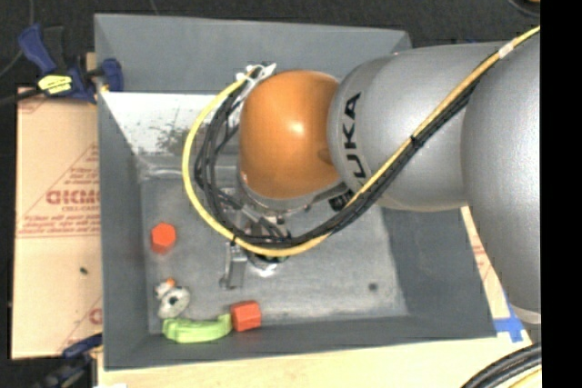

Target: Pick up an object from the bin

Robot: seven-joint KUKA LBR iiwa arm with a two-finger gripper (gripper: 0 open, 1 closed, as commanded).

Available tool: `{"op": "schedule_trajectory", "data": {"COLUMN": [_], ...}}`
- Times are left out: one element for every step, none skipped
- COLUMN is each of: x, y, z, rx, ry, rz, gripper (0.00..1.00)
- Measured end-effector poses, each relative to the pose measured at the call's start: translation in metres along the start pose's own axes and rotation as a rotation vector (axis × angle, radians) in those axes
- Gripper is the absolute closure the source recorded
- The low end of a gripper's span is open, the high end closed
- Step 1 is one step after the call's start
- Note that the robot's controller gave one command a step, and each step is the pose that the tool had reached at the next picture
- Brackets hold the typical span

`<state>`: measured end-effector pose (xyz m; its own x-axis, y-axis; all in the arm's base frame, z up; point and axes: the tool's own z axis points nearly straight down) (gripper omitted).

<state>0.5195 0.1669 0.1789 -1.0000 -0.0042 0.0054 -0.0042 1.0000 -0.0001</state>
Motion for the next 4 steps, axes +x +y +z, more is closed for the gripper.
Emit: {"op": "schedule_trajectory", "data": {"x": [-0.002,0.037,0.024,0.045], "y": [-0.001,0.039,0.039,0.067], "z": [-0.005,0.102,0.02,0.078], "rx": [-0.001,0.005,0.0,0.003], "ry": [-0.007,-0.012,-0.013,-0.019], "rz": [0.006,-0.538,-0.482,-0.584], "gripper": [0.0,0.0,0.0,0.0]}}
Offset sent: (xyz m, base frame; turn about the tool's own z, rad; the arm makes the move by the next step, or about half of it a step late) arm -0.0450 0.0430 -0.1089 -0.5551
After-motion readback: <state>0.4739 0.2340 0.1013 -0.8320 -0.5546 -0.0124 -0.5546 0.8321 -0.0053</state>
